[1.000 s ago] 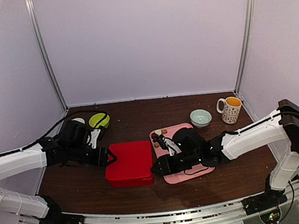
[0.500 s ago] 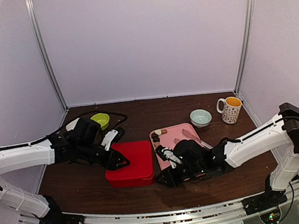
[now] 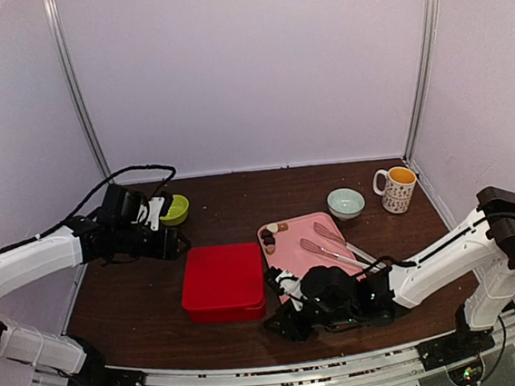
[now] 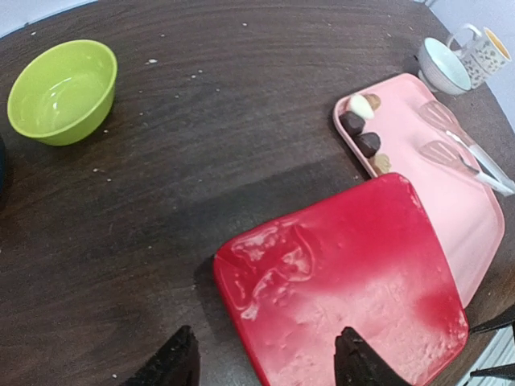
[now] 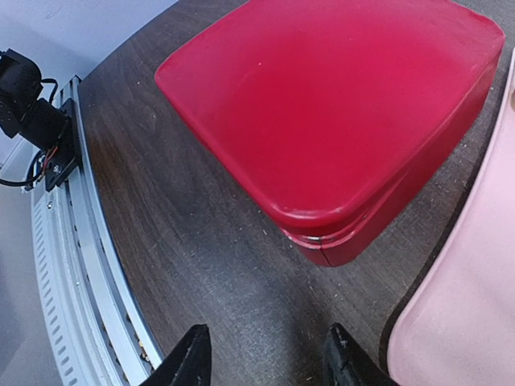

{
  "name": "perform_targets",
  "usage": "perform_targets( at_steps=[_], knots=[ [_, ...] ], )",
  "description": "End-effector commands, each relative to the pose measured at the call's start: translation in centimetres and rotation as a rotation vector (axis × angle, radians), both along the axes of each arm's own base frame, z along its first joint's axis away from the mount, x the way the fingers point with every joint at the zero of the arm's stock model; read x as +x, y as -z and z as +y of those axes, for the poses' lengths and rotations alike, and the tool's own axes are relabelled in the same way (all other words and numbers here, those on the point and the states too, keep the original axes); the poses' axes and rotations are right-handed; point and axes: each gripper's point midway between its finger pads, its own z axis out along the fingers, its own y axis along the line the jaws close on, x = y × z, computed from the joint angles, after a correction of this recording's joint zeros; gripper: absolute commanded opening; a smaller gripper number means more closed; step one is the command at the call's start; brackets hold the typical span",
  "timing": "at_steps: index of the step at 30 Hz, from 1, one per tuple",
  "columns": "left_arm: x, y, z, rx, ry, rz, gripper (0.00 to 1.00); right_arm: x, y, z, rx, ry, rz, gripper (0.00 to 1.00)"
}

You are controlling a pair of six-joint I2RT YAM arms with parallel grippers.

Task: Pack the chocolate
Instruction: Press the box lid onto the packing box.

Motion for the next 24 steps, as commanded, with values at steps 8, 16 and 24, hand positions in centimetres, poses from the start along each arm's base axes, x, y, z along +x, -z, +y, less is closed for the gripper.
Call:
perform_targets(
  at_steps=[8,16,24],
  knots=[
    [2.5,-3.5,3.0,-0.015,-0.142,-0.19,0.97,1.8,-4.8,-1.6,-0.029,0.15,-0.13,0.48],
    [2.7,-3.6,4.2,-0.109,-0.183,-0.213,0.98,0.8,-6.2,-2.3,-0.013,0.242,0.09,0.61],
    [3.9,-1.6,2.7,-0.151,-0.116,-0.11,0.98,-1.7,-4.4,1.0,-0.092,0.138,0.426,0.68]
  ],
)
